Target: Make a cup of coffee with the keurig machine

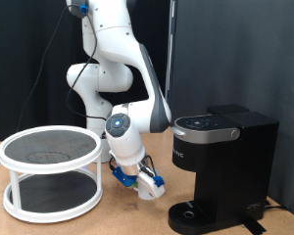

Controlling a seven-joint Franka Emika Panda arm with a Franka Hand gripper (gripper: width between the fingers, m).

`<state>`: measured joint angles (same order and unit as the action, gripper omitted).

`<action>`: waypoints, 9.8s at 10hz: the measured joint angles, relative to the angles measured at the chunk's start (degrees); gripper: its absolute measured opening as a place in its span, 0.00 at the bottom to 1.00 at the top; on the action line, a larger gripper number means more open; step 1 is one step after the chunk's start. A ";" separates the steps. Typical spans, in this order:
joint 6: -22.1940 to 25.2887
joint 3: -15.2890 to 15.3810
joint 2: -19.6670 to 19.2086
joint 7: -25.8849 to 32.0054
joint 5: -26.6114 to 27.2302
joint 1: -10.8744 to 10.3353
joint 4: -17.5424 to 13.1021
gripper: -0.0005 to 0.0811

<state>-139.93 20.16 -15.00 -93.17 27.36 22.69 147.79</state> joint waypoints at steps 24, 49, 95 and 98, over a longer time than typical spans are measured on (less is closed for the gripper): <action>-14.29 3.77 5.43 -17.57 25.78 -0.57 3.61 0.01; -12.98 2.29 -0.60 -35.81 15.82 -1.11 -7.52 0.50; -29.27 15.31 -16.50 -31.93 7.71 17.92 -8.49 0.91; -29.62 12.55 -16.50 -34.01 7.34 15.00 -8.79 0.91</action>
<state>-169.55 32.72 -31.50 -127.18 34.71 37.69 139.00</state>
